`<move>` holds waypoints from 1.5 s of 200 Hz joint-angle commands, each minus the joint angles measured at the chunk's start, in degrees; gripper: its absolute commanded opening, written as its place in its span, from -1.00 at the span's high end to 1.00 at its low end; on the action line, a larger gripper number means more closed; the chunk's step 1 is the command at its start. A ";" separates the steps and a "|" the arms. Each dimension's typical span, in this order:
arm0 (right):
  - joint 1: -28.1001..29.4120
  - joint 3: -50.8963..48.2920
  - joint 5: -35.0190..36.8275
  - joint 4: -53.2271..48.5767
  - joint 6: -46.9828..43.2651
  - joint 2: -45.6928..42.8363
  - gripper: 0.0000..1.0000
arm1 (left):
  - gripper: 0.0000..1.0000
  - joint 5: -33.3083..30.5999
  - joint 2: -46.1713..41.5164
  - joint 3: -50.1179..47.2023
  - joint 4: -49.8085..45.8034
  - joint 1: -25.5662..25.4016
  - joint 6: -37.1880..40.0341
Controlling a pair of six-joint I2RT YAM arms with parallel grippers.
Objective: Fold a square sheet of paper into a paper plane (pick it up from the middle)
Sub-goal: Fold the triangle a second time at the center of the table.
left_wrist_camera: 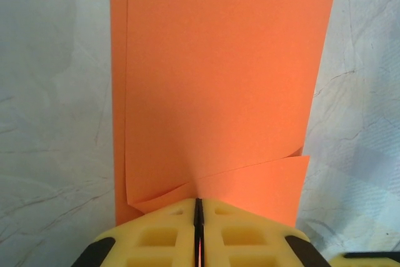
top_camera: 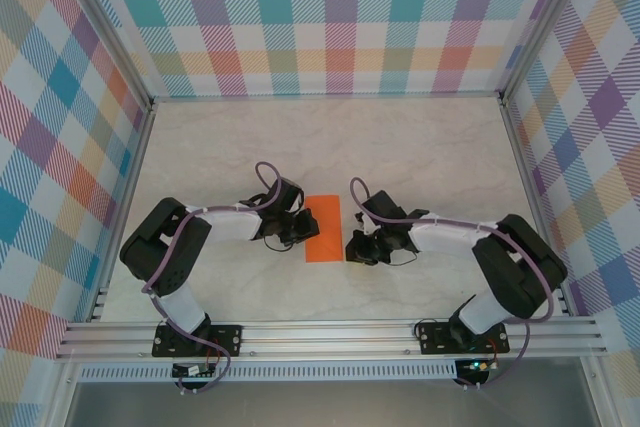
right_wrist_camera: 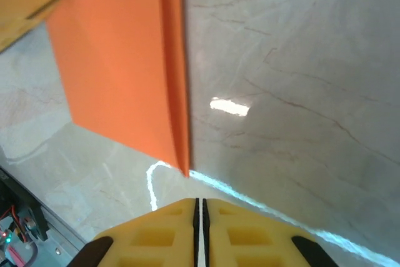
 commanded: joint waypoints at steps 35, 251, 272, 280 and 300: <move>-0.35 10.42 6.59 -3.92 -5.05 -0.64 0.65 | 0.53 -2.33 -4.40 2.46 -2.15 -0.81 -2.12; -2.80 14.64 3.87 3.41 -0.99 17.77 0.68 | 0.08 -2.50 -4.81 -5.76 6.69 -3.08 -10.97; -3.24 13.90 3.15 4.12 0.42 17.94 0.68 | 0.06 -2.39 -4.26 -5.32 6.89 -3.16 -11.05; -3.40 13.57 2.71 4.51 0.77 17.94 0.67 | 0.06 -2.30 -4.04 -5.04 6.97 -3.16 -11.16; -3.51 13.08 1.87 5.23 1.52 17.96 0.68 | 0.09 -2.22 -3.41 -4.58 7.37 -3.14 -11.19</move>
